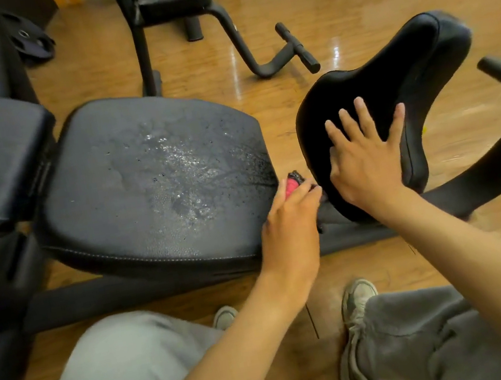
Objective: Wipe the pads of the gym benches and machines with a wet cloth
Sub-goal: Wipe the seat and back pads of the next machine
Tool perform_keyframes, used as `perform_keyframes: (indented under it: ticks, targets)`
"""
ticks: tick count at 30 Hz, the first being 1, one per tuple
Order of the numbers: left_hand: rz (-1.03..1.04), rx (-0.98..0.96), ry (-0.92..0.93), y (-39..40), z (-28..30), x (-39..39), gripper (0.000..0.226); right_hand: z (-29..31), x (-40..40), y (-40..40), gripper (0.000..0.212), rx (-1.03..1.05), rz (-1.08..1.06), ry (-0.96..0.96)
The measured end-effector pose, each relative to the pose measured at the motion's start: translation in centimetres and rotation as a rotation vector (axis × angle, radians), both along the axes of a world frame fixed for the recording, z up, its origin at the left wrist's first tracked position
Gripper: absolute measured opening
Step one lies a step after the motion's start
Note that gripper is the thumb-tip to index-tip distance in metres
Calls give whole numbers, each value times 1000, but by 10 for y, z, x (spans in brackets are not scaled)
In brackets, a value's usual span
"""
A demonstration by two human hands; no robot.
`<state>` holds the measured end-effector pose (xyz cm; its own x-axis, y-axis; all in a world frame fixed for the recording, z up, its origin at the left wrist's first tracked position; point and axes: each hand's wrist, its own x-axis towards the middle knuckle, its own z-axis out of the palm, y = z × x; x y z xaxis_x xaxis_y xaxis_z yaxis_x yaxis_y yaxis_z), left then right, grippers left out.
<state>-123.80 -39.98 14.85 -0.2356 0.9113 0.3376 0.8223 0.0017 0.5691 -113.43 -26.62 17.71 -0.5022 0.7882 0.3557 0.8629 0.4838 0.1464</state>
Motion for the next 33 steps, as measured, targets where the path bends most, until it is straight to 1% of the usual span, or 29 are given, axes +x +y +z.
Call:
perform_keyframes:
  ticks: [1,2,3,4,6,7,9,11,14,15,17,18,19,22,23,27,30,33]
  targets:
    - [22,-53,101,-4,4,-9,40,-1,-2,-5,52,-44,22,36]
    - [33,-127,240,-6,8,-17,51,-3,-5,-10,50,-115,56,96]
    - [18,-211,332,-9,11,-22,65,-4,-8,-16,50,-223,105,196]
    - [3,-288,379,-12,14,-28,74,-2,-11,-25,49,-377,152,314]
    - [7,-356,422,-18,22,-40,78,0,-15,-50,47,-656,232,558]
    - [16,-350,417,-22,24,-45,81,-2,-17,-65,46,-721,254,644]
    - [40,-372,419,-34,28,-55,95,-7,-19,-94,43,-795,287,754]
    - [77,-417,522,-51,32,-66,108,-11,-23,-117,43,-860,320,818]
    - [94,-479,674,-73,37,-80,112,-20,-35,-131,35,-854,343,835]
    - [87,-483,700,-77,37,-83,112,-23,-40,-131,37,-826,333,837]
    - [65,-482,727,-78,38,-85,110,-30,-49,-126,55,-771,291,809]
    - [56,-478,739,-77,38,-85,110,-34,-53,-119,61,-747,287,782]
    - [47,-477,750,-76,37,-85,111,-38,-55,-110,61,-721,297,745]
    - [-15,-467,770,-73,36,-91,111,-41,-57,-82,53,-684,329,594]
    - [-38,-458,776,-72,36,-93,111,-39,-57,-78,51,-693,341,582]
    - [-92,-396,749,-66,36,-102,115,-46,-63,-80,49,-651,327,673]
    - [-89,-358,727,-67,32,-102,114,-49,-72,-79,48,-623,273,637]
    - [-92,-364,712,-68,35,-100,116,-42,-64,-96,42,-634,241,691]
